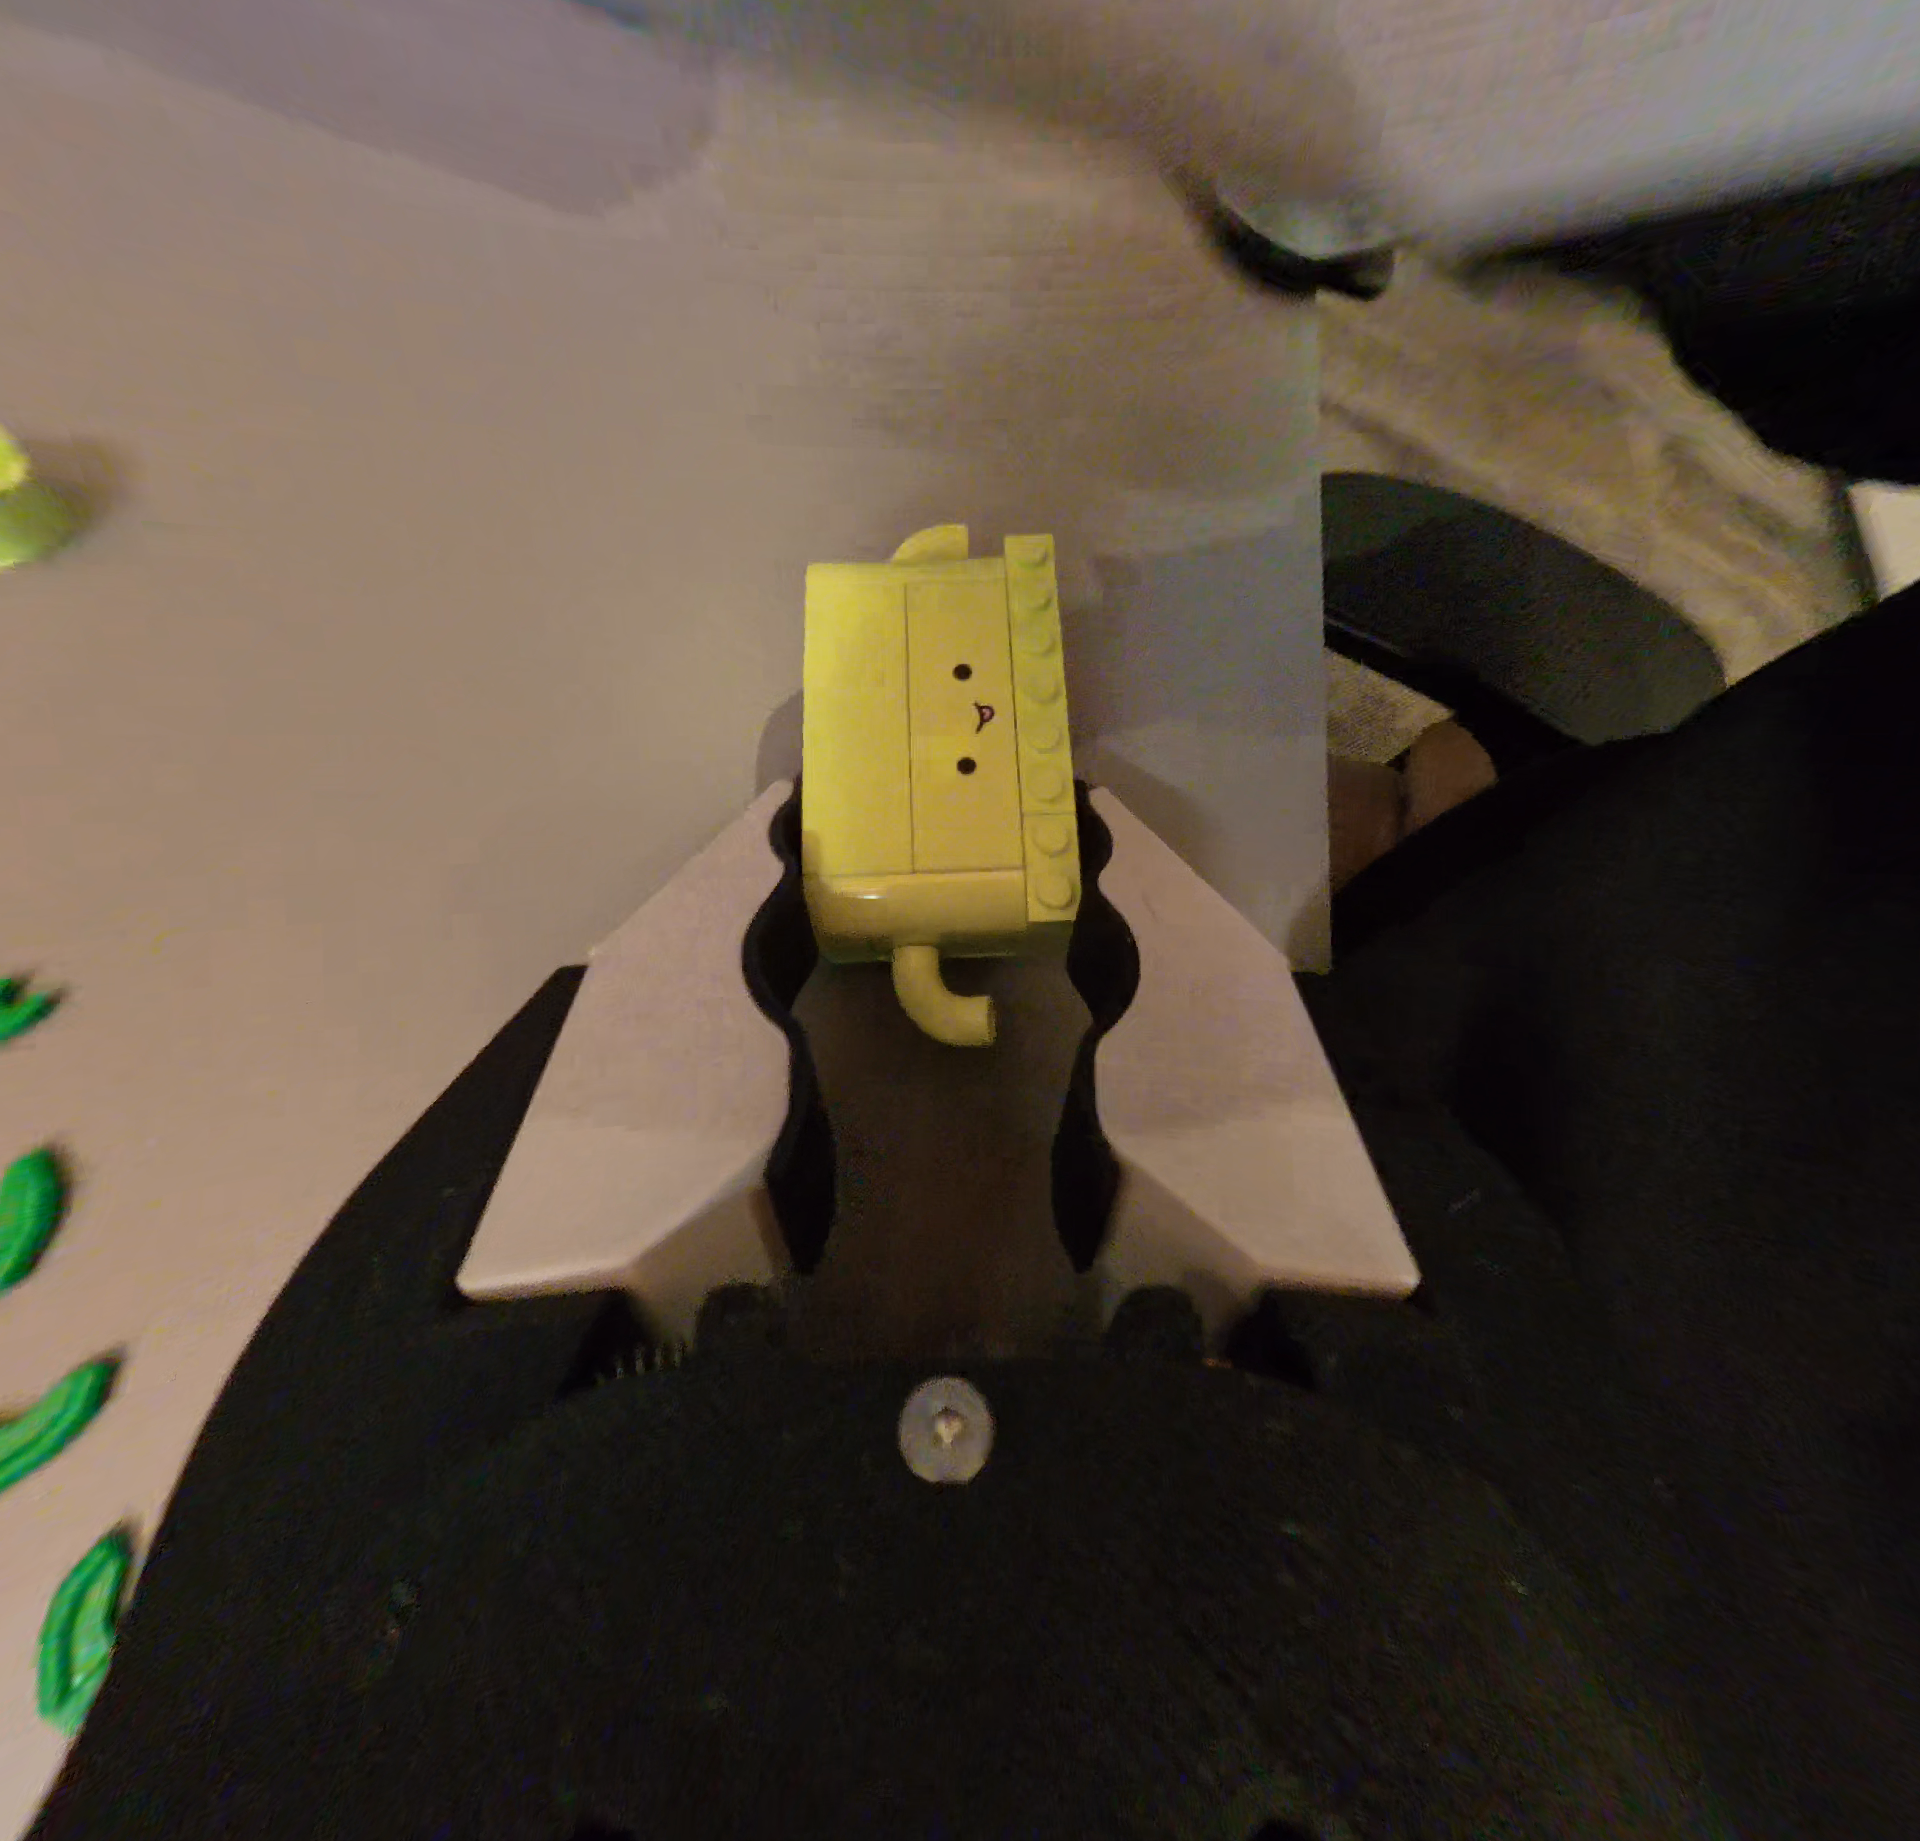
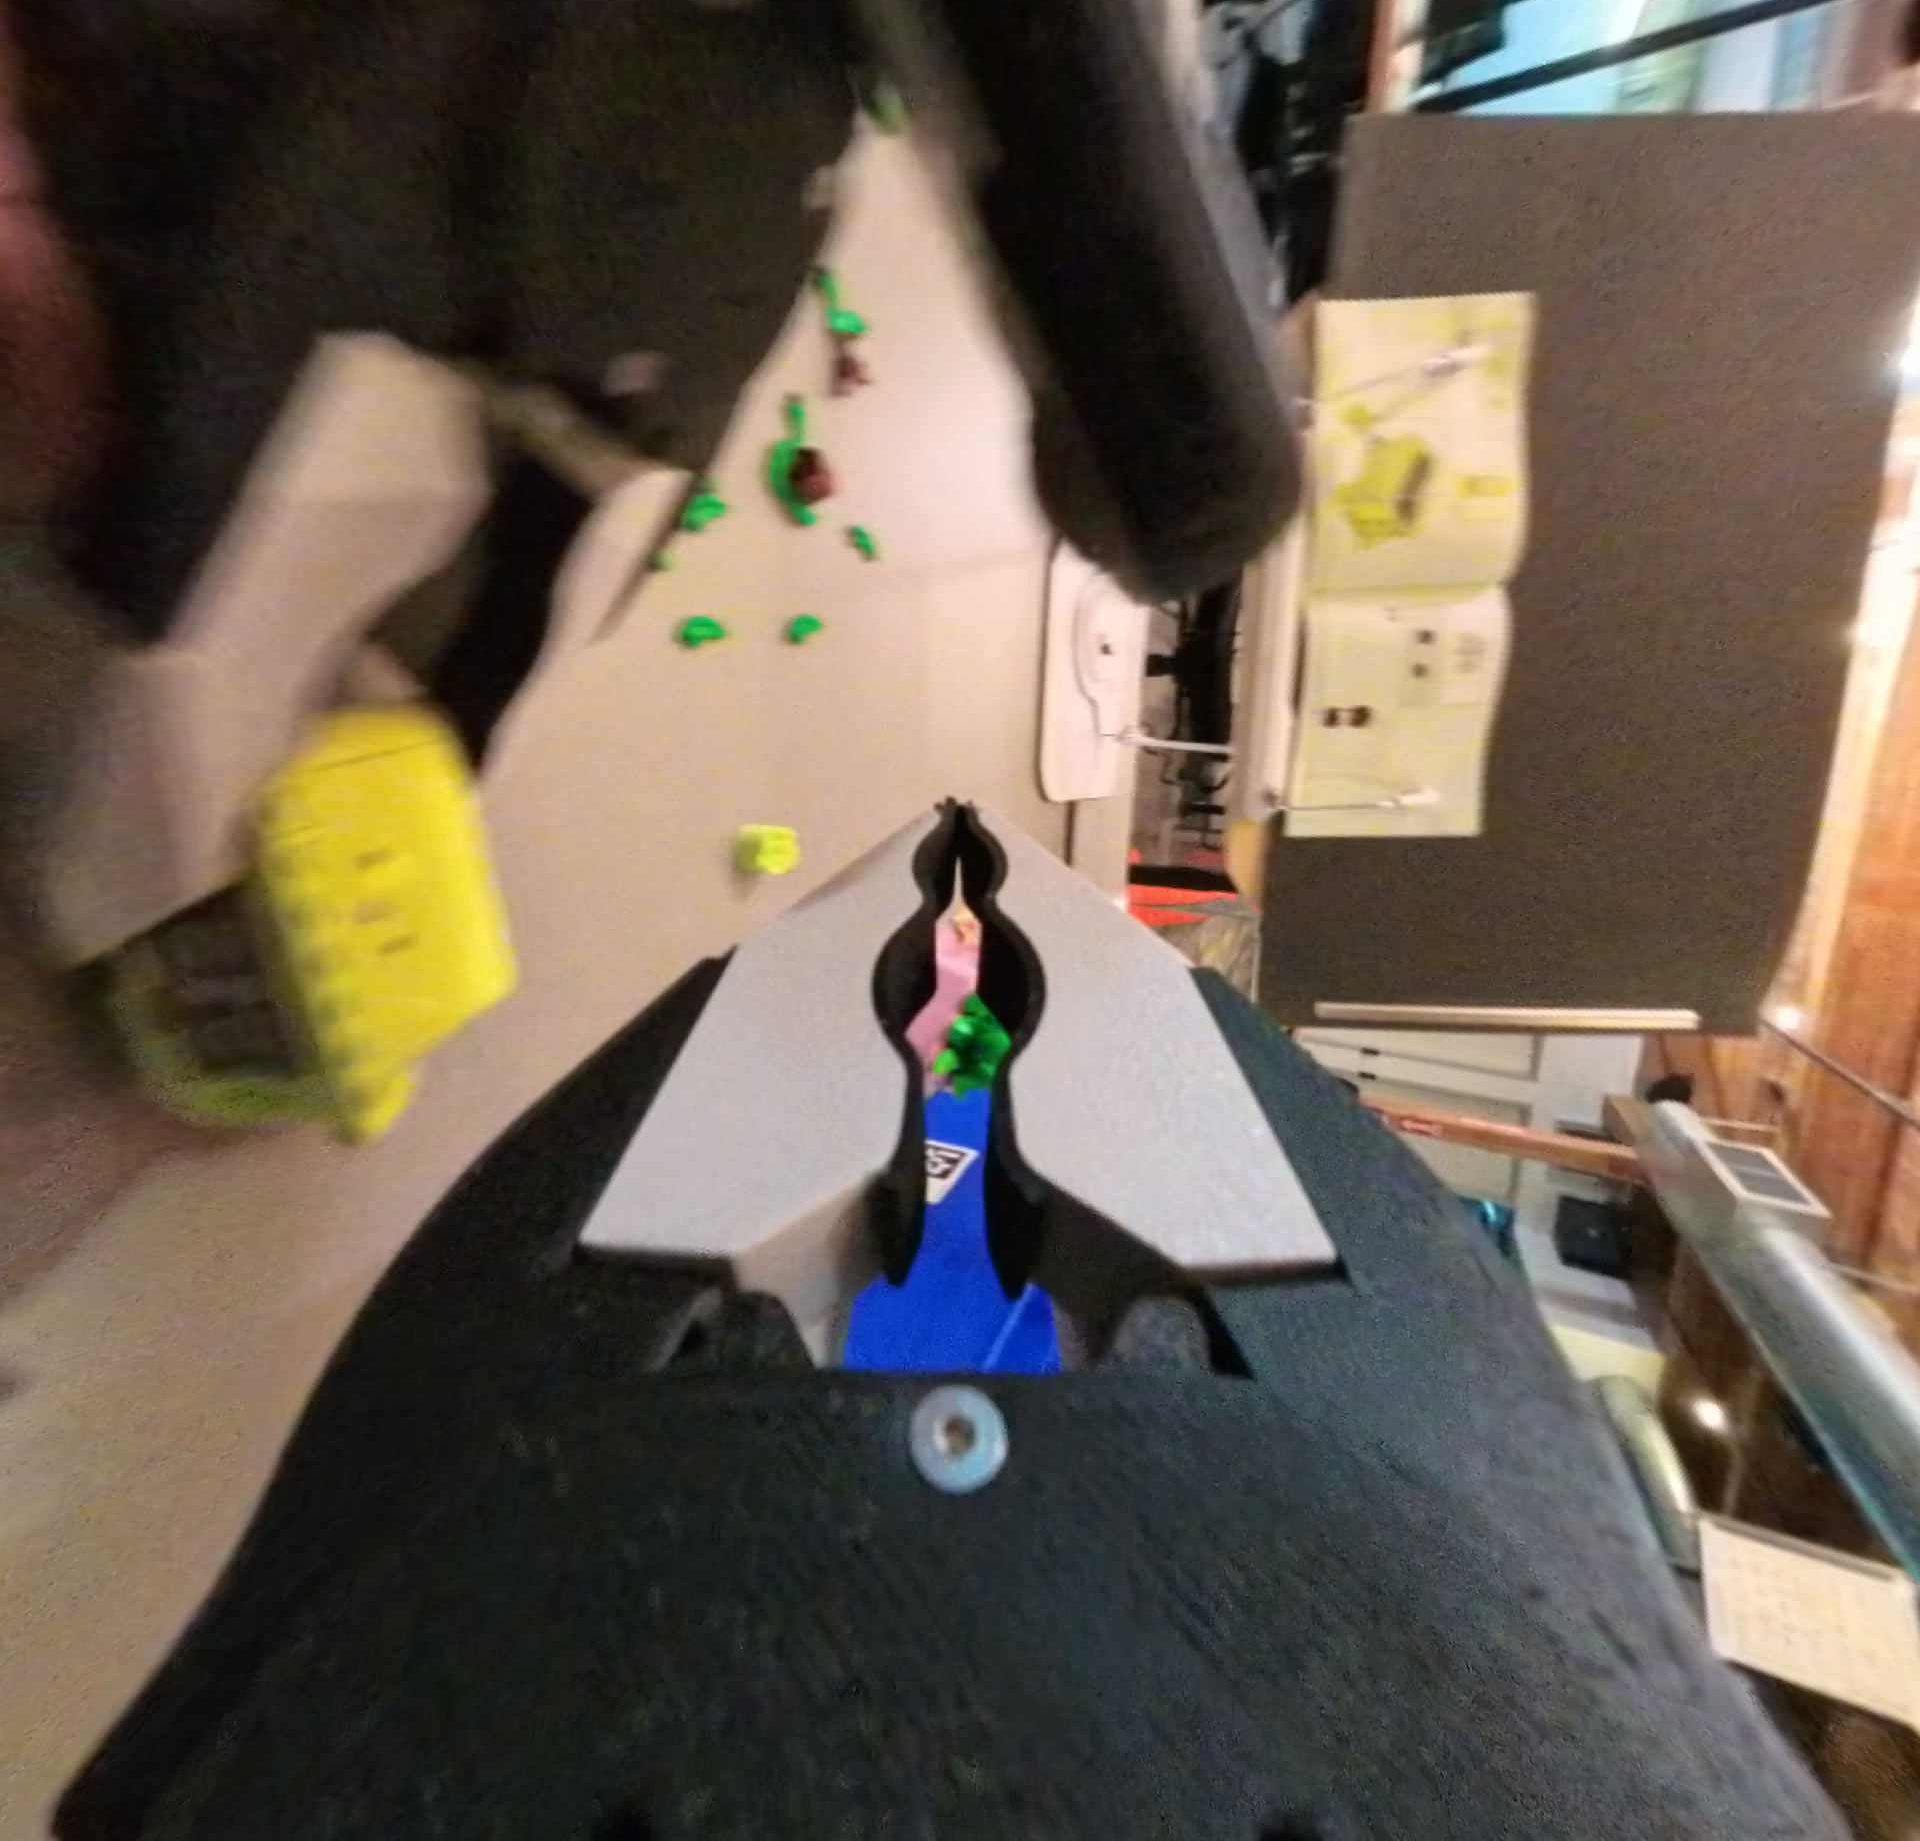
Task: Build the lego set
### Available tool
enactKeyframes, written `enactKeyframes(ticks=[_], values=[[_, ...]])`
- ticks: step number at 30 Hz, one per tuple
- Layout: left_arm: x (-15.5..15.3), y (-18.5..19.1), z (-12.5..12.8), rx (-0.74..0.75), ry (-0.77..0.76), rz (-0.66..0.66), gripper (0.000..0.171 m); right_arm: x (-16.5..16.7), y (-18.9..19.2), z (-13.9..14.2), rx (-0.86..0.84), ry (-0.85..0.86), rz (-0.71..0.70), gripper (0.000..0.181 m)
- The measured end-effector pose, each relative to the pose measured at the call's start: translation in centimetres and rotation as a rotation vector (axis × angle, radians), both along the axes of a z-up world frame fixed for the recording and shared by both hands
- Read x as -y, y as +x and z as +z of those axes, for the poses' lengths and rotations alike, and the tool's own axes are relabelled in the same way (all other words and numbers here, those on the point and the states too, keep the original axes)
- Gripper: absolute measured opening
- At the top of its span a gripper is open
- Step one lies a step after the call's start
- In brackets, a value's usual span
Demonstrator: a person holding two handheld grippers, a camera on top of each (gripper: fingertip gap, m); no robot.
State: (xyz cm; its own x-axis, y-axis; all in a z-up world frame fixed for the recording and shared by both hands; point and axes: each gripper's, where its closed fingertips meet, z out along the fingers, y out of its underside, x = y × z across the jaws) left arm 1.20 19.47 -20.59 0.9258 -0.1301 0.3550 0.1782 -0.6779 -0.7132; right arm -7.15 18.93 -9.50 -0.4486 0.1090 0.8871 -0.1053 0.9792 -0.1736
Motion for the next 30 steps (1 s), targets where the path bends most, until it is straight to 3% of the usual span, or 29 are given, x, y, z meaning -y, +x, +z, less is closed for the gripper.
enactKeyframes(ticks=[2,5,11,15,19,23,27,30], values=[[-0.4,0.4,-0.2,-0.087,-0.01,-0.01,0.048,0.0,-0.1,0.9,0.123,-0.151,-0.029,0.0],[-0.4,0.1,0.1,0.018,0.003,0.003,0.048,-0.3,0.4,1.6,0.184,-0.315,-0.034,0.0],[-0.1,-1.2,0.8,0.189,0.036,0.071,0.048,-3.1,1.4,-2.0,0.267,-0.421,-0.201,0.0],[0.0,-2.2,1.9,0.271,0.1,0.118,0.048,-3.6,2.0,-2.5,0.311,-0.684,-0.283,0.004],[0.3,-3.9,3.8,0.398,0.233,0.2,0.048,-4.5,2.3,-1.0,0.326,-1.125,-0.33,0.027],[0.9,-5.4,5.7,0.512,0.366,0.261,0.047,-4.2,2.5,-0.1,0.423,-1.58,-0.271,0.049],[1.3,-5.7,7.7,0.62,0.482,0.279,0.048,-2.3,2.2,-1.9,0.55,-1.712,-0.274,0.062],[1.4,-5.5,8.9,0.672,0.548,0.276,0.047,-0.3,1.9,-1.4,0.647,-1.862,-0.186,0.068]])
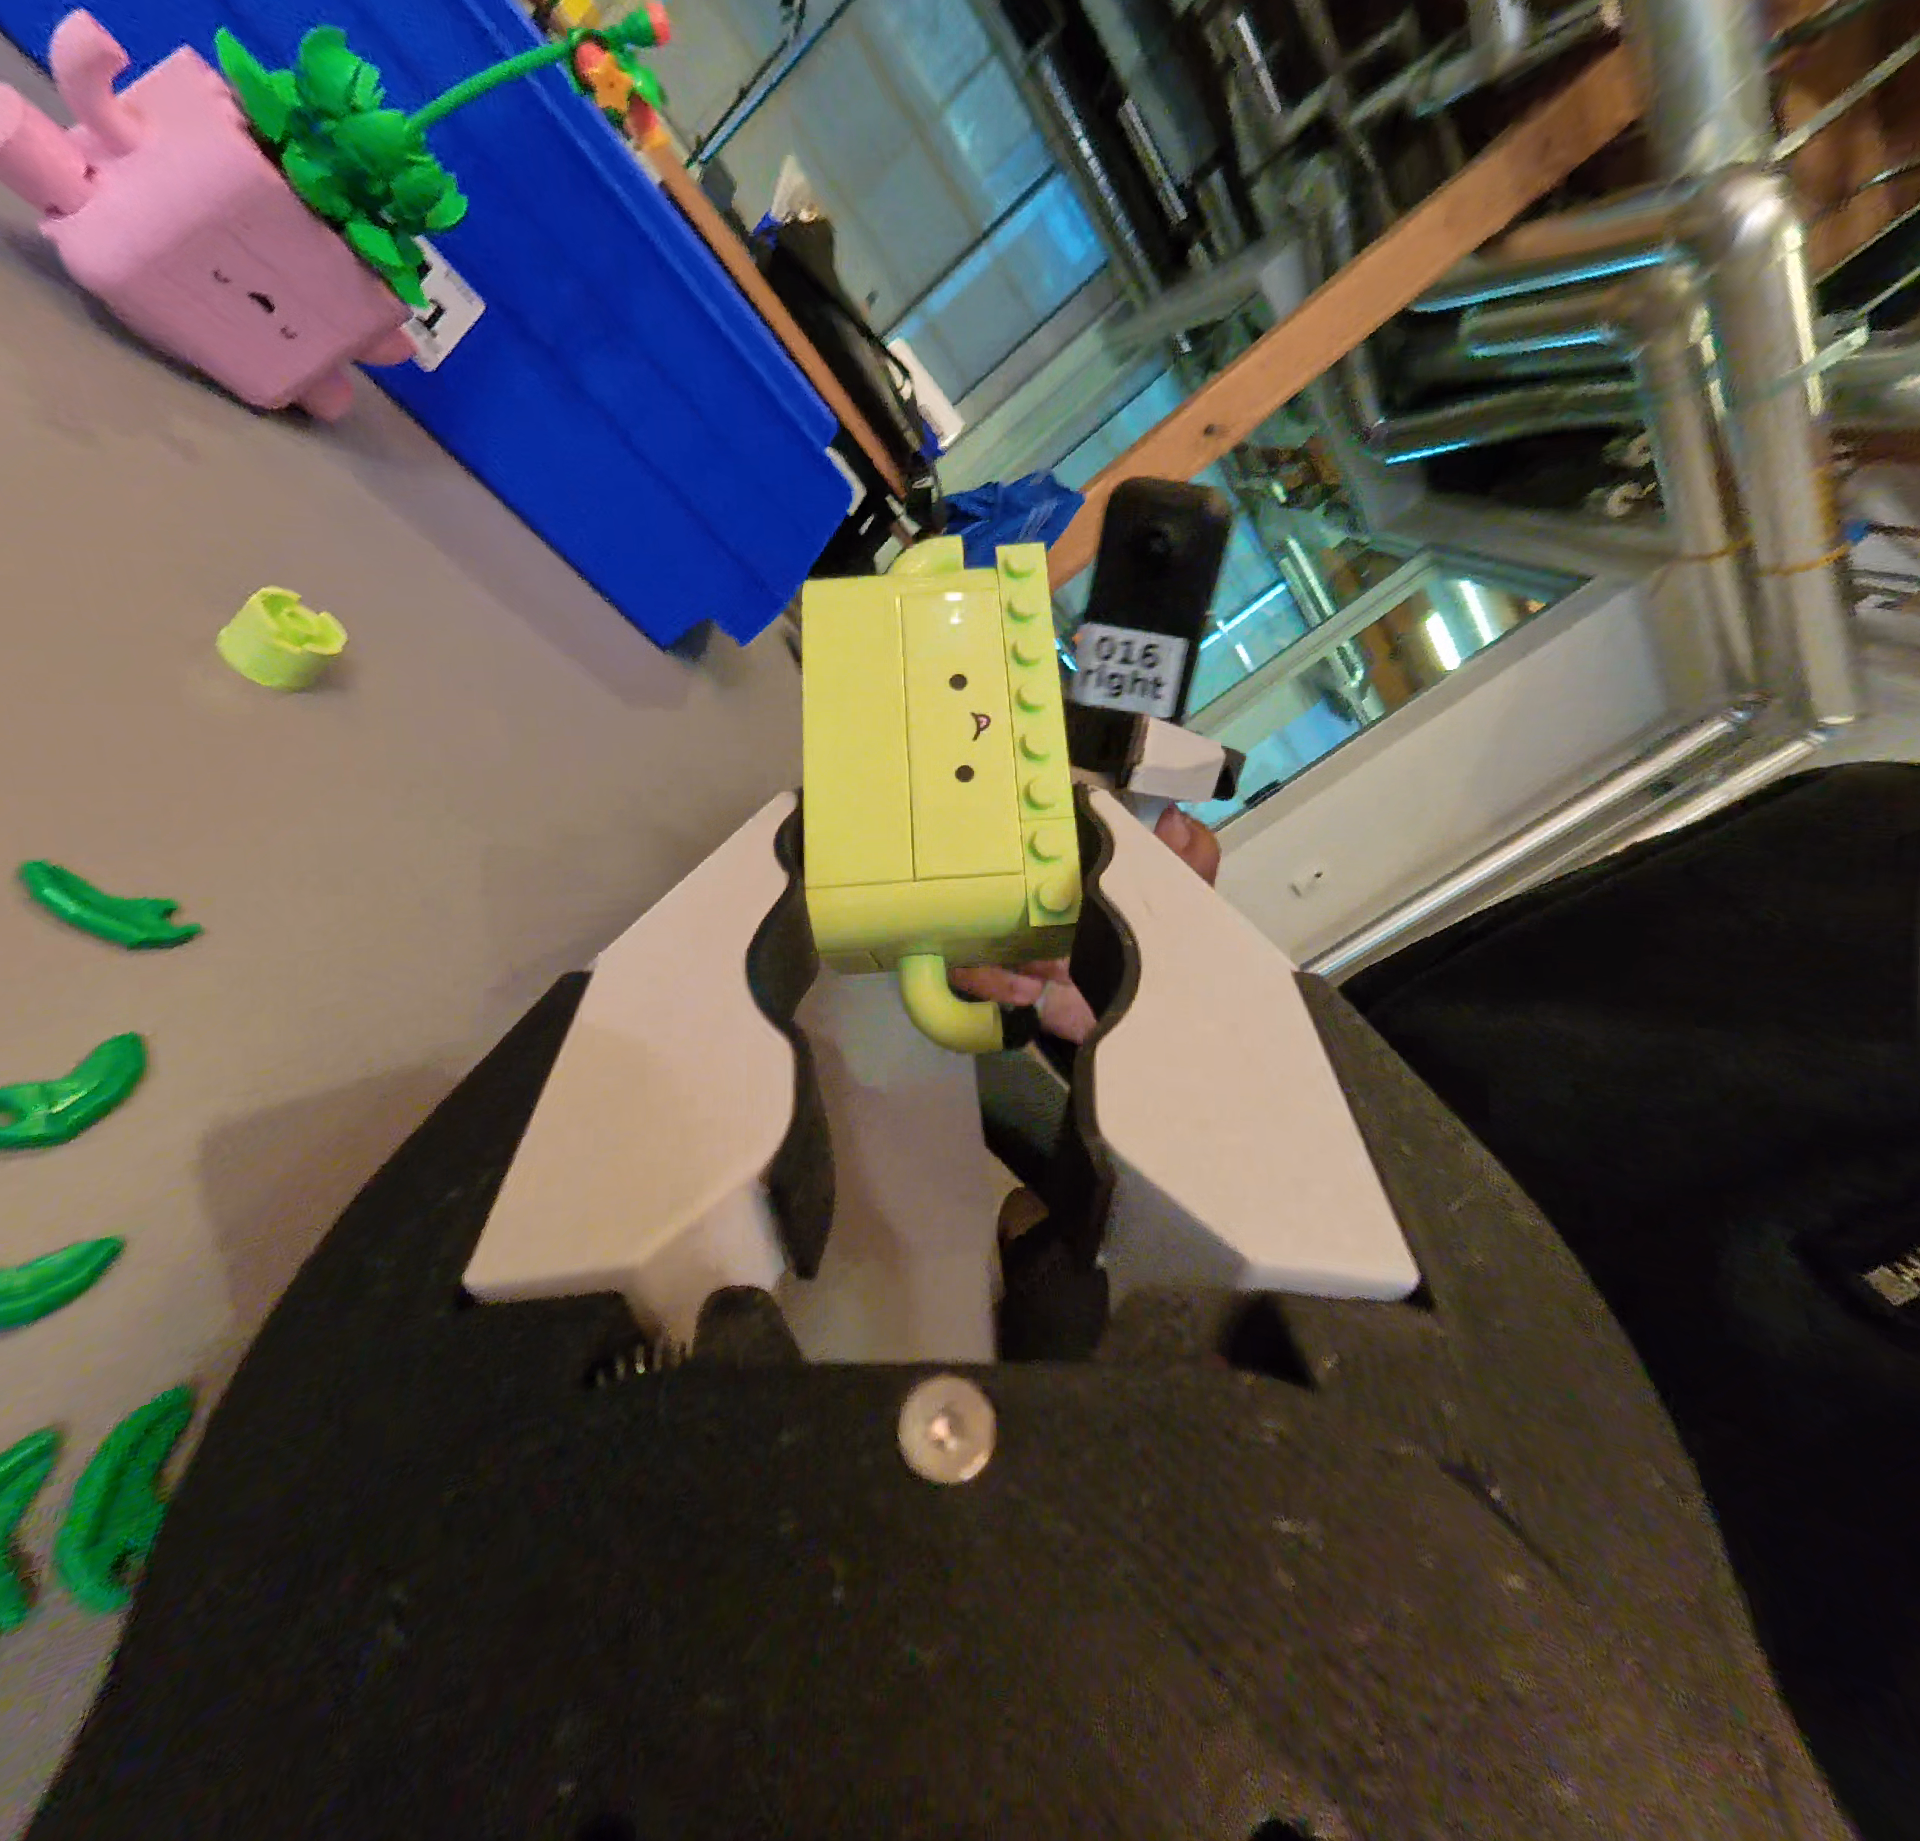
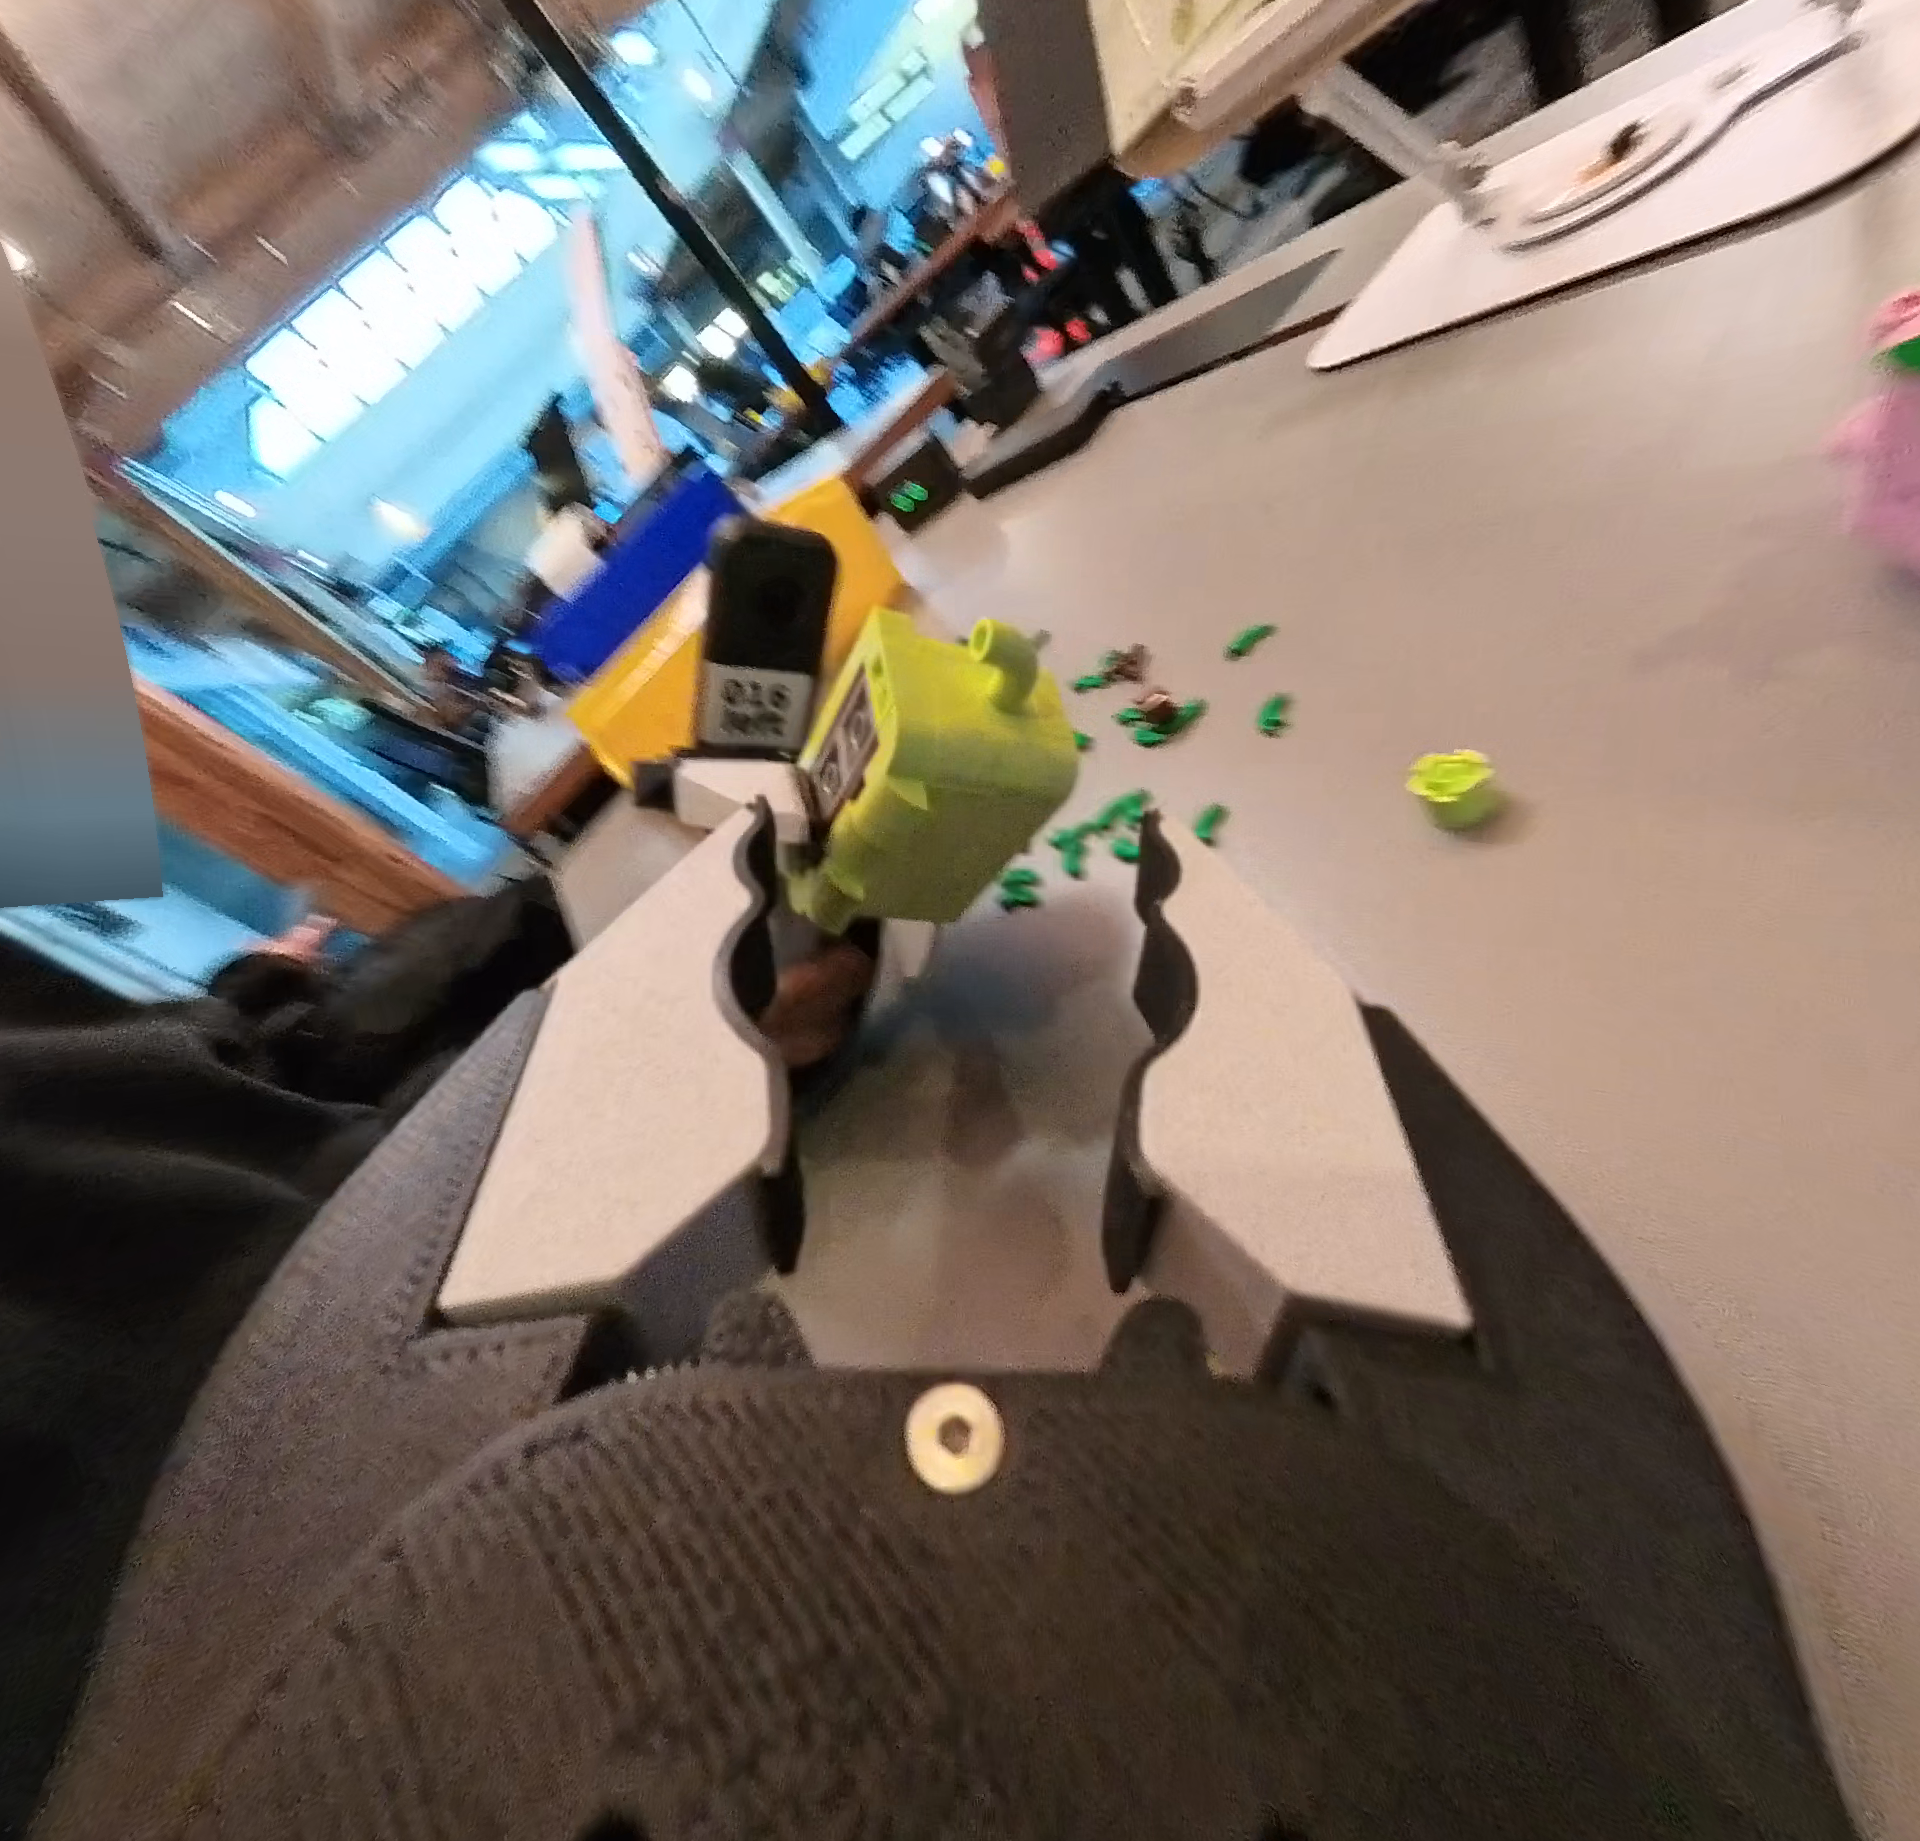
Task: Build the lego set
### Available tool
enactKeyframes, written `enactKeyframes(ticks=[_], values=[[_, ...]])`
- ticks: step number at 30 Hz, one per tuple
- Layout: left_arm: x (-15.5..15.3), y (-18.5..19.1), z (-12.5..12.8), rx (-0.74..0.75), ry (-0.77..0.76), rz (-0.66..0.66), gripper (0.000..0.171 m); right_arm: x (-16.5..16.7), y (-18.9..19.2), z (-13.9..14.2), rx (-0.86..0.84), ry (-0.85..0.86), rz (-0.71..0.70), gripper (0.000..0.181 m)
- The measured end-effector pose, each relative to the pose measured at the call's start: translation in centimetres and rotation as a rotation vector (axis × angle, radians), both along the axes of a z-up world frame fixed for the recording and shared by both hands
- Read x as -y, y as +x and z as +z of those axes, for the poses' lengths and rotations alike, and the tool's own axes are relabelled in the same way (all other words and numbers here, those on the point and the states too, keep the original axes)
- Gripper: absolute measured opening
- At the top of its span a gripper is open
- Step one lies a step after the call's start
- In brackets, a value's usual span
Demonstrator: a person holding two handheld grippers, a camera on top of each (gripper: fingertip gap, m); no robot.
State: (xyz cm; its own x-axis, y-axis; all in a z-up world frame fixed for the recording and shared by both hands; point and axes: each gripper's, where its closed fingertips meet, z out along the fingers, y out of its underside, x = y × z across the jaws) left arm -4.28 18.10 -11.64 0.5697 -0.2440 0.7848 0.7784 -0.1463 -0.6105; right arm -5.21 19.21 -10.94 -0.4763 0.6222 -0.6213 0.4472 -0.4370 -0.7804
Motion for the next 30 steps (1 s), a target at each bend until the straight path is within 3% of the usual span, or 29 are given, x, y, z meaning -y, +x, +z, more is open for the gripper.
enactKeyframes(ticks=[4,7,12,16,19,24,30], values=[[-0.4,1.2,0.4,-0.042,0.021,-0.018,0.047,1.2,-0.3,1.2,-0.023,-0.192,0.058,0.065],[-0.3,1.6,1.1,-0.073,0.053,-0.016,0.046,1.1,-0.1,1.2,-0.032,-0.216,0.086,0.046],[-0.4,2.4,0.7,-0.094,0.03,-0.058,0.046,0.9,0.5,1.1,-0.037,-0.215,0.111,0.045],[-0.2,1.4,0.4,-0.131,-0.005,0.003,0.056,0.2,0.5,0.7,-0.032,-0.161,0.09,0.045],[0.7,0.6,0.3,-0.185,-0.028,0.042,0.053,0.0,0.8,-0.6,0.012,-0.094,0.118,0.044],[1.2,0.9,-0.8,-0.162,-0.09,0.0,0.055,0.6,1.5,-2.2,0.048,0.056,0.178,0.044],[1.3,1.2,-2.4,-0.283,-0.192,0.001,0.034,0.8,1.6,-3.7,0.073,0.214,0.164,0.044]])
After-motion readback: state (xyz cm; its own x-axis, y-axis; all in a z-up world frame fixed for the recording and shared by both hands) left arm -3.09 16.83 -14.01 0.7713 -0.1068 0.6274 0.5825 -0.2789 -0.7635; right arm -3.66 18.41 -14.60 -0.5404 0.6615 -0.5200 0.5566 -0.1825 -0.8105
